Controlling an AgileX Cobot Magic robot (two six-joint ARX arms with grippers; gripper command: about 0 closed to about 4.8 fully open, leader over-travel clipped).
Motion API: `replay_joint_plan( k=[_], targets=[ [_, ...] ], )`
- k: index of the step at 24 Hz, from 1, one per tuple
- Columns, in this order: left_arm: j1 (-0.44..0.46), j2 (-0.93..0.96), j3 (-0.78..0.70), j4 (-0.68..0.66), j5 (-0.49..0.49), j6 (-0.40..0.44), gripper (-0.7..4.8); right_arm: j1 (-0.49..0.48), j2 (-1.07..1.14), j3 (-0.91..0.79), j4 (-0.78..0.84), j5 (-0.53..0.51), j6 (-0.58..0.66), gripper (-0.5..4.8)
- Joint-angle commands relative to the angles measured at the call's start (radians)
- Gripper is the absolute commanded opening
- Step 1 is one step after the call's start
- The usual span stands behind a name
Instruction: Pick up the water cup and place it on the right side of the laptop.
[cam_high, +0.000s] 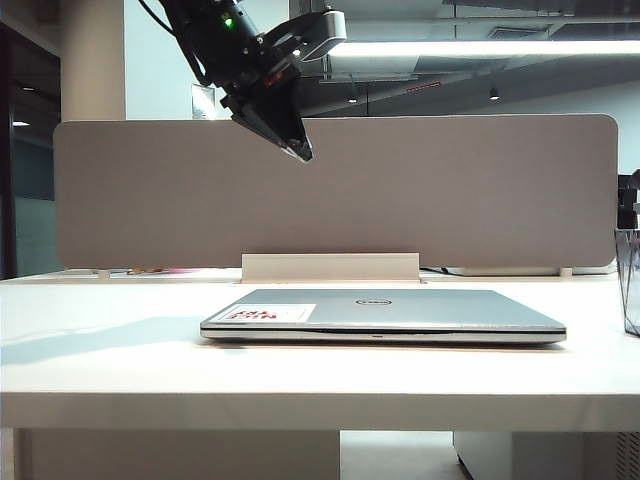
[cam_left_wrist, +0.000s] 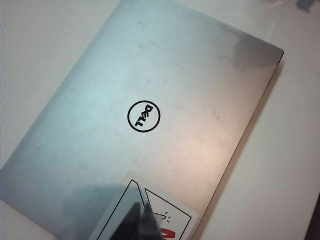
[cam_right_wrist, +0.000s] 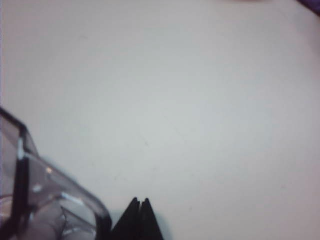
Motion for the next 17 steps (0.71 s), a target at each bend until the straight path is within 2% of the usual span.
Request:
replay_joint_plan(
  k=[1, 12, 14, 17],
  targets=[
    [-0.001, -0.007, 0.002, -0.001, 0.003, -0.003, -0.05, 0.0, 0.005, 0.015, 0.036, -0.002, 0.001, -0.01],
    [-0.001, -0.007, 0.002, -0.002, -0.003, -0.003, -0.05, -0.001, 0.045, 0.039, 0.03, 0.018, -0.022, -0.01],
    [-0.001, -0.007, 0.002, -0.001, -0.003, -0.002, -0.05, -0.02, 0.034, 0.038, 0.015, 0.048, -0.029, -0.01],
    [-0.001, -0.007, 0.002, 0.0, -0.004, -0.002, -0.05, -0.046, 0.024, 0.039, 0.018, 0.021, -0.028, -0.01]
  ],
)
